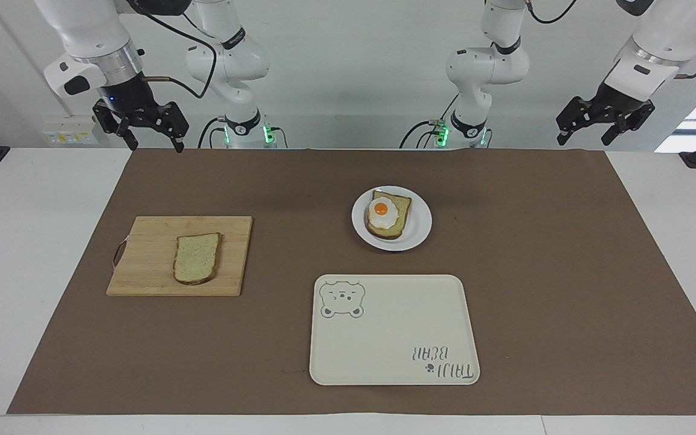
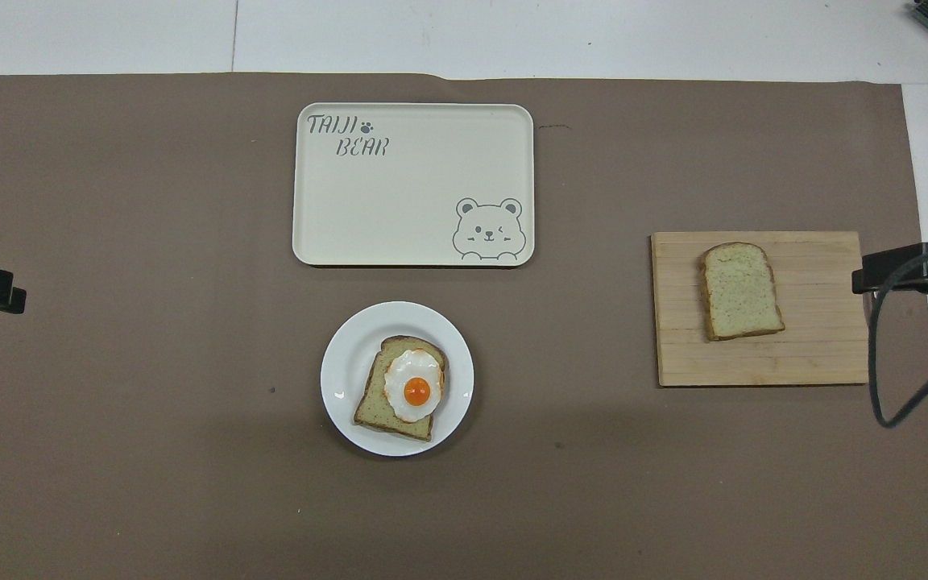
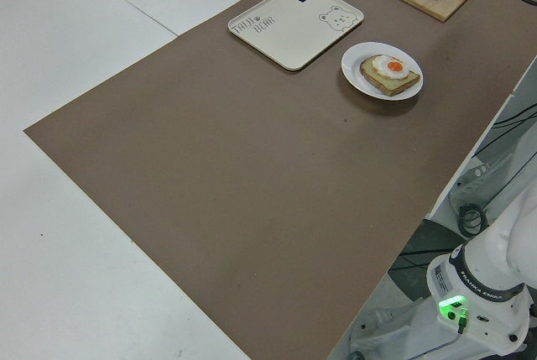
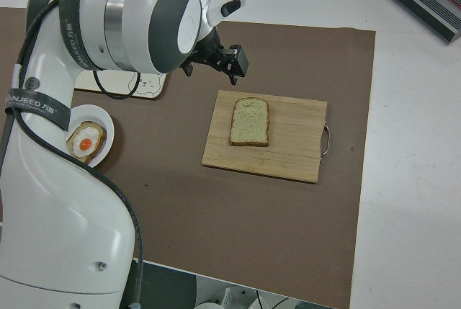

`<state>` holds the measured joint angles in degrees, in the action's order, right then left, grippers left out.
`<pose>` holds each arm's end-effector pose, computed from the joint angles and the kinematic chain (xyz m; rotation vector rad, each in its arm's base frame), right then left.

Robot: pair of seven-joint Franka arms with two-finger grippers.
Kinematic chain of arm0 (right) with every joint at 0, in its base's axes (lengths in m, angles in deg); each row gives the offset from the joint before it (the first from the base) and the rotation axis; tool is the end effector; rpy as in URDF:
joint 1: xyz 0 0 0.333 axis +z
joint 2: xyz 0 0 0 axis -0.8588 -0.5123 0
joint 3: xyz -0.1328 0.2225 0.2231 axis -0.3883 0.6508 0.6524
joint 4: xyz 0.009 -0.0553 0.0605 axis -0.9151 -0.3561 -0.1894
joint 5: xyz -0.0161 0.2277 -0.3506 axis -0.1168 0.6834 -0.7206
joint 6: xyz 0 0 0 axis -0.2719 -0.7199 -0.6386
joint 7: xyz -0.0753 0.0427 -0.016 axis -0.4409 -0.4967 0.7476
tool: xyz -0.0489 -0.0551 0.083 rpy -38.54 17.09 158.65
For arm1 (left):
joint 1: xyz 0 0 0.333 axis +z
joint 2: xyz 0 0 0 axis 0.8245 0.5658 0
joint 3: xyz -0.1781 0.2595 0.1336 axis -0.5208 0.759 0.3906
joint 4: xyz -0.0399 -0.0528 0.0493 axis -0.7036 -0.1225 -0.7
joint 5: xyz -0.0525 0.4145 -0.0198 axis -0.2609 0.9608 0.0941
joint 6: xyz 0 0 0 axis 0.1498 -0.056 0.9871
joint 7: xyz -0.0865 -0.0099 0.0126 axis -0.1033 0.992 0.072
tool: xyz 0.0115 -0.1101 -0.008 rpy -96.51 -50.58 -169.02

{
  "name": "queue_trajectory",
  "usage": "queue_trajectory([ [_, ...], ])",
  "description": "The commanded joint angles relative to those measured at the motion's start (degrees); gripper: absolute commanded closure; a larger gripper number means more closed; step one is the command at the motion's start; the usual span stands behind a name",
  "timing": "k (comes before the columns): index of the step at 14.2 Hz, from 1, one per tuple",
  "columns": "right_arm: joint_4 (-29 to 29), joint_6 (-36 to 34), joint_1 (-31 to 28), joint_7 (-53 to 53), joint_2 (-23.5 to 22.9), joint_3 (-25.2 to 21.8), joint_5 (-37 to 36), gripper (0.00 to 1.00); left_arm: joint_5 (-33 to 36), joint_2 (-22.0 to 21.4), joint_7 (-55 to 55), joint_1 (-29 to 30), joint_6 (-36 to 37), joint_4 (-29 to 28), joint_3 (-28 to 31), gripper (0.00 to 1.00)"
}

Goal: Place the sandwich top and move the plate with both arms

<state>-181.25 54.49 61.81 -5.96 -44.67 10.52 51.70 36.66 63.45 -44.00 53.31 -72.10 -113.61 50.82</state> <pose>0.5511 -0.0136 0.6691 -3.1235 0.1545 -0.0248 0.5432 -0.0108 0.6855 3.1171 -0.0690 -0.0831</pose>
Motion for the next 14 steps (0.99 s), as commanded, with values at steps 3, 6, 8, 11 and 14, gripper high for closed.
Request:
queue_trajectory([
  [3, 0.02, -0.31, -0.52, -1.28, 0.32, 0.34, -0.20, 0.00, -0.56, -1.28, 0.50, 0.83, 0.02, -1.28, -0.53, 0.00],
  [6, 0.02, -0.31, -0.52, -1.28, 0.32, 0.34, -0.19, 0.00, -0.56, -1.28, 0.33, 0.92, -0.06, -1.28, -0.53, 0.00],
  [8, 0.02, -0.31, -0.52, -1.28, 0.32, 0.34, -0.20, 0.00, -0.73, -1.11, 0.59, 0.83, -0.59, -1.19, -0.62, 0.00],
  [11, 0.02, -0.31, -0.52, -1.28, 0.32, 0.34, -0.20, 0.00, -2.74, -1.19, -0.02, 0.83, -1.73, -1.37, -0.62, 0.00],
  [14, 0.02, -0.31, -0.61, -1.28, 0.32, 0.34, -0.20, 0.00, -4.77, -1.28, -0.89, 0.83, -1.82, -1.54, -0.70, 0.00],
])
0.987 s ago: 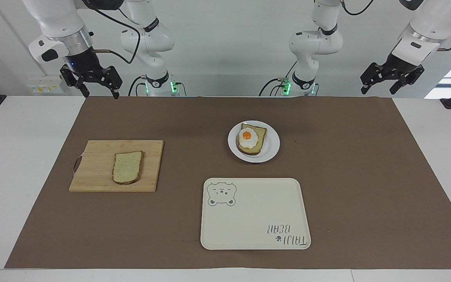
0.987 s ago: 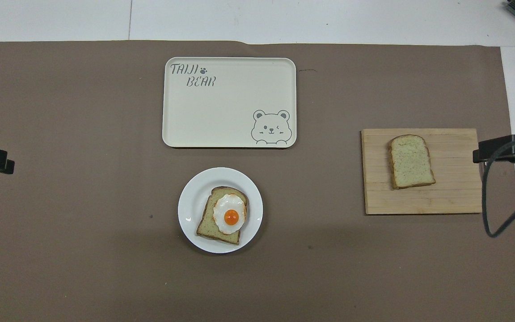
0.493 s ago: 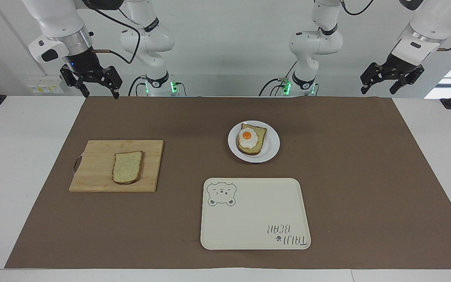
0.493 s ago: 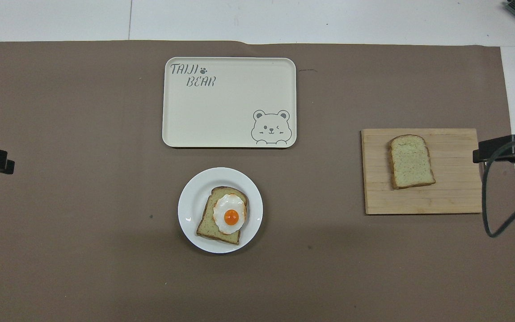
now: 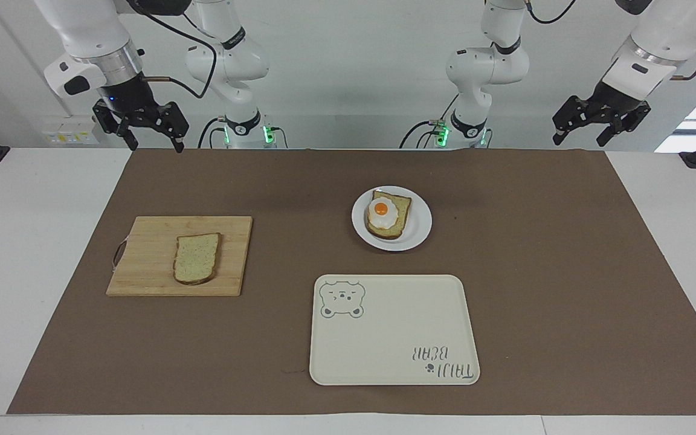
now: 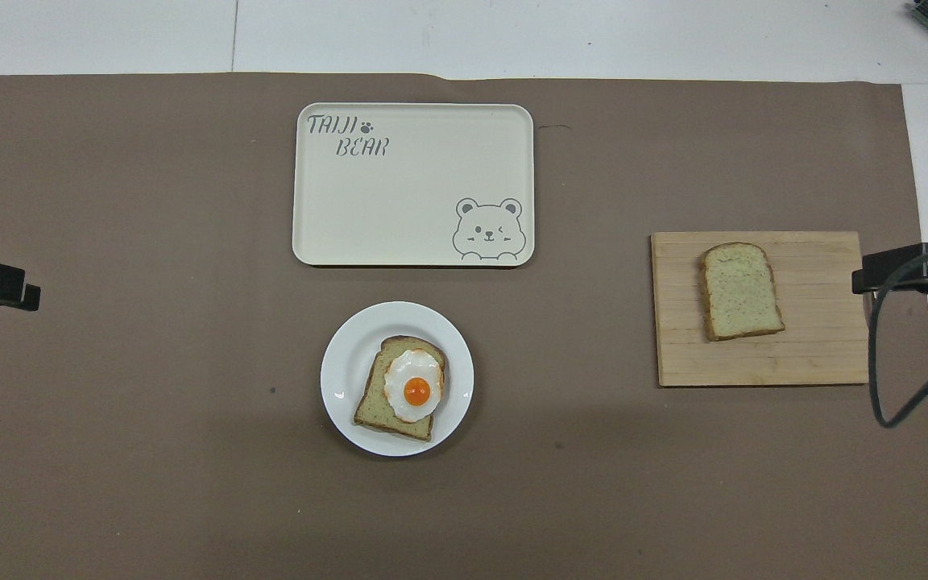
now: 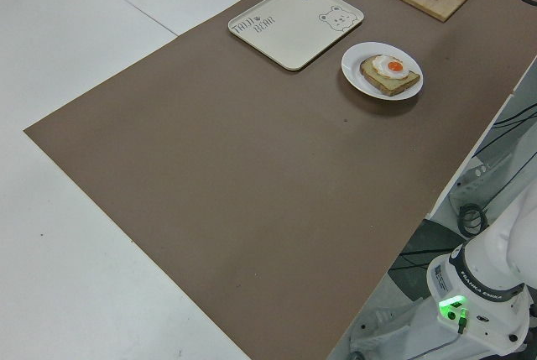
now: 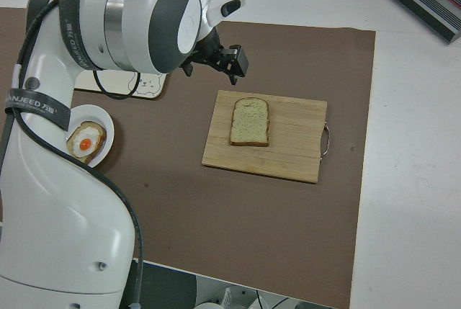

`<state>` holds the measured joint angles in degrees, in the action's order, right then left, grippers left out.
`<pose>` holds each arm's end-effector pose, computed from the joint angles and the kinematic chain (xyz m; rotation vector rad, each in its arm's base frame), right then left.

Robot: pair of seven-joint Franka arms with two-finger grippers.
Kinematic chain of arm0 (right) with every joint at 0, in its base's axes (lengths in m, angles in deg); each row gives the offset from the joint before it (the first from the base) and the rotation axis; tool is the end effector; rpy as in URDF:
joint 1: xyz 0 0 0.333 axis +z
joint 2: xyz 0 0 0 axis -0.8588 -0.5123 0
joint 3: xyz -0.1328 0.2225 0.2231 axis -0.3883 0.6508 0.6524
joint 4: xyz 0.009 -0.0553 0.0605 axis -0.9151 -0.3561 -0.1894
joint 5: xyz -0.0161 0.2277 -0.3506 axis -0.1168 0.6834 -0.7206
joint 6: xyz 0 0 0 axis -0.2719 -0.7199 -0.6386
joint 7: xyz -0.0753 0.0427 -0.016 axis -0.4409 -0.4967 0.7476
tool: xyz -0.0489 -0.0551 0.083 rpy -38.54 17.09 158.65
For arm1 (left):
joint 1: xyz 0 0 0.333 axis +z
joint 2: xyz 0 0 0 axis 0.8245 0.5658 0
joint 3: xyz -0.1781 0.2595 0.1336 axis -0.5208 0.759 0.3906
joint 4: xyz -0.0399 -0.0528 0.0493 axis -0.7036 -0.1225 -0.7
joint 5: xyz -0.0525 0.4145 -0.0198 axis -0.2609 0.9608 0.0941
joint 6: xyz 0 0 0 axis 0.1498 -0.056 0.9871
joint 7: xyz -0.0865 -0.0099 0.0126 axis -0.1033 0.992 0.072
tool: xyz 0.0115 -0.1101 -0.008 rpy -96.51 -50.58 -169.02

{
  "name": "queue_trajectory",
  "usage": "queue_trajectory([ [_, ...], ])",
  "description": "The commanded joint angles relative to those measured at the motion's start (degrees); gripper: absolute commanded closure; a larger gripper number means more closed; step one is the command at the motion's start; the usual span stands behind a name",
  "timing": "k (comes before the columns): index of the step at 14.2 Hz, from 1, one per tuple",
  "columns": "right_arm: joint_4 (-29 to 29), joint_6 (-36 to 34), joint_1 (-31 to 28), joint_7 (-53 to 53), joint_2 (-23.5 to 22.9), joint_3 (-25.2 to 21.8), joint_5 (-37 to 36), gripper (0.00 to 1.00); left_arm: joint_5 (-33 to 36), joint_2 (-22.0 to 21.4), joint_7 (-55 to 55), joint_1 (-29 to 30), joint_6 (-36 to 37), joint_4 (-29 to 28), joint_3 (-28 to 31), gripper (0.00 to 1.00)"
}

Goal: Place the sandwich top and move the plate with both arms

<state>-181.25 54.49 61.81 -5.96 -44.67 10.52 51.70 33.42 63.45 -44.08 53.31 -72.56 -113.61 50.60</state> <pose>0.5511 -0.0136 0.6691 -3.1235 0.1545 -0.0248 0.5439 -0.0198 0.6865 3.0611 -0.0859 -0.0690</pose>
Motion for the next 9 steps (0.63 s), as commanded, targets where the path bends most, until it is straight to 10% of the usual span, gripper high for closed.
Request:
queue_trajectory([
  [1, 0.02, -0.31, -0.52, -1.28, 0.32, 0.34, -0.20, 0.00, -3.37, -1.27, -1.17, 0.92, -1.36, -1.54, -0.31, 0.00],
  [9, 0.02, -0.31, -0.52, -1.28, 0.32, 0.34, -0.20, 0.00, -13.48, -1.54, -7.75, 2.94, -1.89, -4.87, 0.04, 0.00],
])
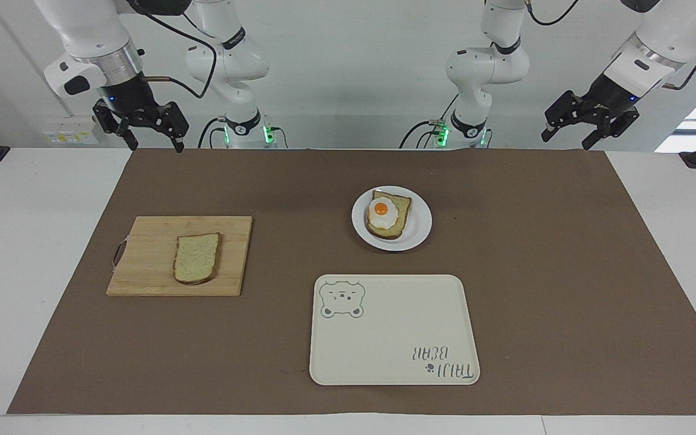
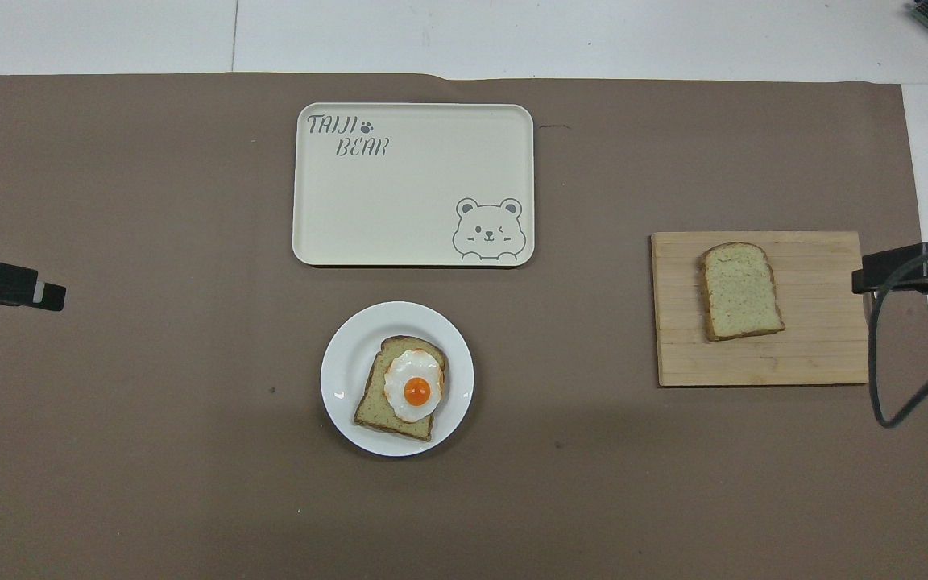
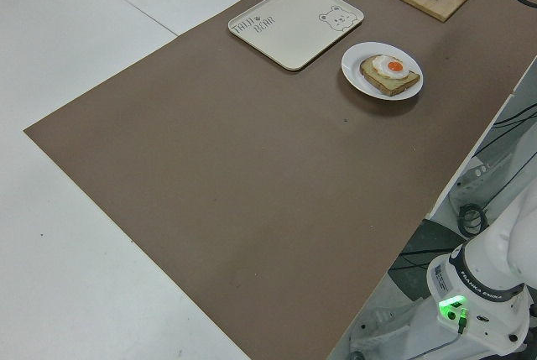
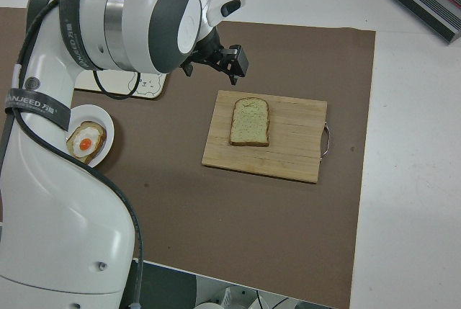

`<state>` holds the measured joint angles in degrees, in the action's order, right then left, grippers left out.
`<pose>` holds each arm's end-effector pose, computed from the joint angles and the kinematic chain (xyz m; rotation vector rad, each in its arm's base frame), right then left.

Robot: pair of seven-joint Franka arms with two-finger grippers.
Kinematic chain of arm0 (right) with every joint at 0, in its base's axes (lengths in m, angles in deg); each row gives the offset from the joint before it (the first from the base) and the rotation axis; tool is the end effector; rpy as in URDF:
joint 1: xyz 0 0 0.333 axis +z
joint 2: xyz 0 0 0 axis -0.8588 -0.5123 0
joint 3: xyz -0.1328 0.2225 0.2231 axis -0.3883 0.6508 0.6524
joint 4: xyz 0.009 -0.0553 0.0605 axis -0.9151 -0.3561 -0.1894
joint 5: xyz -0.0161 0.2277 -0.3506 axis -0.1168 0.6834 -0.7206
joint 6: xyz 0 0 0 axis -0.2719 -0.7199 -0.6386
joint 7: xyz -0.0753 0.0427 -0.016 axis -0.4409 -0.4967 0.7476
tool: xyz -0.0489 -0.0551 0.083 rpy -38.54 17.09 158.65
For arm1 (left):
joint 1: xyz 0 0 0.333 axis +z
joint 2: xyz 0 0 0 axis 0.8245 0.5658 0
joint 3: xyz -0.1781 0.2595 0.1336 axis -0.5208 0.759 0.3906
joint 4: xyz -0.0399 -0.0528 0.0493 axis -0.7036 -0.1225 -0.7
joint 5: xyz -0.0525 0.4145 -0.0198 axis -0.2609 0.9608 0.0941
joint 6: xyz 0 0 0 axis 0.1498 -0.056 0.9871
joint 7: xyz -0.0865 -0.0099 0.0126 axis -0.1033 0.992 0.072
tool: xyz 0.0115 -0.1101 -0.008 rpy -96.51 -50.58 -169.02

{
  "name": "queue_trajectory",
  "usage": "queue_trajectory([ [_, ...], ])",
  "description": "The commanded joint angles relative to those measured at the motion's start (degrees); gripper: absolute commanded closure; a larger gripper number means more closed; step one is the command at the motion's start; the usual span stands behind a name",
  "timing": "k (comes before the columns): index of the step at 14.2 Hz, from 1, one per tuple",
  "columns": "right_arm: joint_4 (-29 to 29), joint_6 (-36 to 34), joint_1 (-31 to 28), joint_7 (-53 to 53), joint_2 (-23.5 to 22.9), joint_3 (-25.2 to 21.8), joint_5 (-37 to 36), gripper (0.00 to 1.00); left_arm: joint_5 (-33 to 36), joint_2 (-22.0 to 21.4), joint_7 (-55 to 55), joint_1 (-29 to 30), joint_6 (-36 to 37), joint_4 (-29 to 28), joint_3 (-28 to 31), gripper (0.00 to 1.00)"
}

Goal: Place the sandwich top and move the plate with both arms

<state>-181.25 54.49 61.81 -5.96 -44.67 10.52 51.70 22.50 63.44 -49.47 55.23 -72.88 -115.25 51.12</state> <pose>0.5511 -0.0136 0.6691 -3.1235 0.1545 -0.0248 0.5451 -0.0193 0.6772 2.8623 -0.1806 -0.0697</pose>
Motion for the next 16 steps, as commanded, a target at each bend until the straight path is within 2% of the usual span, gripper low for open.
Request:
queue_trajectory([
  [1, 0.02, -0.31, -0.52, -1.28, 0.32, 0.34, -0.20, 0.00, -3.44, -1.62, -3.25, 1.02, -2.18, -4.20, -0.47, 0.00],
  [3, 0.02, -0.31, -0.52, -1.28, 0.32, 0.34, -0.20, 0.00, -4.23, -1.71, -5.71, 1.28, -2.97, -6.14, -0.47, 0.00],
  [8, 0.02, -0.31, -0.52, -1.28, 0.32, 0.34, -0.20, 0.00, -4.77, -1.71, -5.10, 1.28, -3.33, -6.50, -0.47, 0.00],
  [16, 0.02, -0.31, -0.52, -1.28, 0.32, 0.34, -0.20, 0.00, 0.95, -1.79, -3.96, 0.75, -3.24, -6.49, -0.74, 0.00],
])
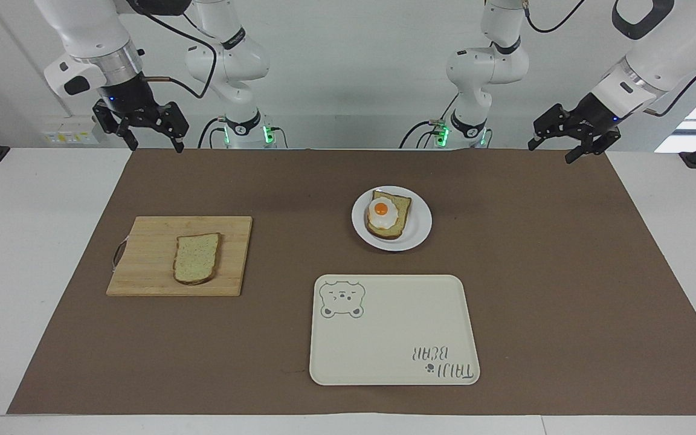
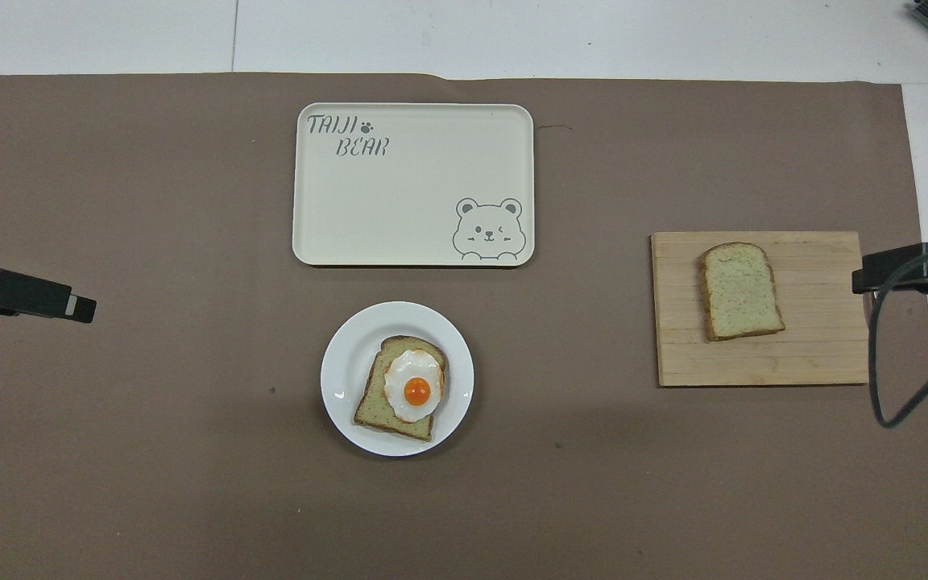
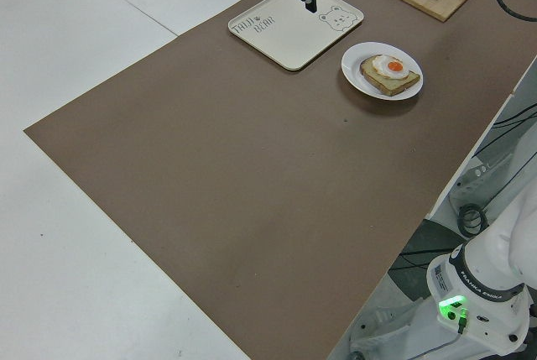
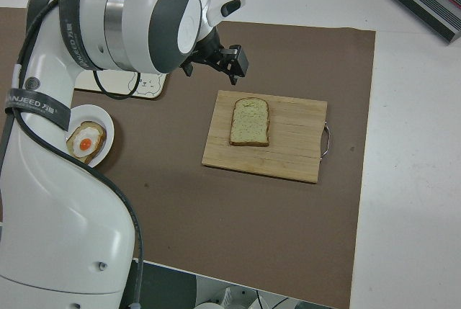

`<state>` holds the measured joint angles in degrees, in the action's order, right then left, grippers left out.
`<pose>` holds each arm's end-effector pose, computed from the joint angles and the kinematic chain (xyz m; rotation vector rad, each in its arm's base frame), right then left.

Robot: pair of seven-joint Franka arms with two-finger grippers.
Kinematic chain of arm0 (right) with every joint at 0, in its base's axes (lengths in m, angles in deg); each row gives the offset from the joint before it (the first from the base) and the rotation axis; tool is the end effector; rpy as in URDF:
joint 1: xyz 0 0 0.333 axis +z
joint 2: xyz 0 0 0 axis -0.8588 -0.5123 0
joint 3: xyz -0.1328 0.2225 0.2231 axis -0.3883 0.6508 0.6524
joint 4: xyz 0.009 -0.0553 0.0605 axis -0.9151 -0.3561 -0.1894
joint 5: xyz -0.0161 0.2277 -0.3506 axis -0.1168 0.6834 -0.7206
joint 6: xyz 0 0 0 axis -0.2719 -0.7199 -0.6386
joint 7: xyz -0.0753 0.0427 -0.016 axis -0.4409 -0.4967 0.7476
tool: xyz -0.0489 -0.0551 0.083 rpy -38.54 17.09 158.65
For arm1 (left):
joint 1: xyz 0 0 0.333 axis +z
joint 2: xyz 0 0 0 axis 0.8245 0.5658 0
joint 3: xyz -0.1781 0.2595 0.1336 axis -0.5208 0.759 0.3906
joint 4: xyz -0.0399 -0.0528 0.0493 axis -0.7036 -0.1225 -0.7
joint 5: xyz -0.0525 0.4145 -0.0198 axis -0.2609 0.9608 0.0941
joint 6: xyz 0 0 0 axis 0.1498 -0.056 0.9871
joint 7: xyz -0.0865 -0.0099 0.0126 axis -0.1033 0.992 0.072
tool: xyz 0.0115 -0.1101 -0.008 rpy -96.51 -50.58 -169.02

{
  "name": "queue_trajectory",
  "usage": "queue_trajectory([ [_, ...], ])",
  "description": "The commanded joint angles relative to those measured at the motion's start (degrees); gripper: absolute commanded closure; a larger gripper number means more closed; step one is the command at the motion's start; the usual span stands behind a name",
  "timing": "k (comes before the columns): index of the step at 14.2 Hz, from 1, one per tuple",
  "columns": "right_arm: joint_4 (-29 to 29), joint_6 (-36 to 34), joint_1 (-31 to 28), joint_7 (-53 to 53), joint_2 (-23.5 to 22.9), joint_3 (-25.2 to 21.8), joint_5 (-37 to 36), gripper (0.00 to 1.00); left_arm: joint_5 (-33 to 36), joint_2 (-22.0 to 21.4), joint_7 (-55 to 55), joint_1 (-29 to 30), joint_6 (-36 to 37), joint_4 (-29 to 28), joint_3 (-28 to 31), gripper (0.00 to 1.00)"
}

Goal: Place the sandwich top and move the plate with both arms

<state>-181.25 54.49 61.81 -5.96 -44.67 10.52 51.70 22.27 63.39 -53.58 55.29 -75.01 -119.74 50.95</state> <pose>0.5511 -0.0136 0.6691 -3.1235 0.1545 -0.0248 0.5476 -0.0201 0.6426 2.8437 -0.2630 -0.1123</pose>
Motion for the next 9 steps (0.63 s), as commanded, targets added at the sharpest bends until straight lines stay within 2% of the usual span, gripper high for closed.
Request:
queue_trajectory([
  [1, 0.02, -0.31, -0.52, -1.28, 0.32, 0.34, -0.20, 0.00, 1.17, -1.74, 0.16, 0.78, -1.11, -2.08, -0.57, 0.00],
  [9, 0.02, -0.31, -0.52, -1.28, 0.32, 0.34, -0.20, 0.00, 1.08, -2.18, 0.07, 0.78, -0.94, -2.79, -0.57, 0.00],
])
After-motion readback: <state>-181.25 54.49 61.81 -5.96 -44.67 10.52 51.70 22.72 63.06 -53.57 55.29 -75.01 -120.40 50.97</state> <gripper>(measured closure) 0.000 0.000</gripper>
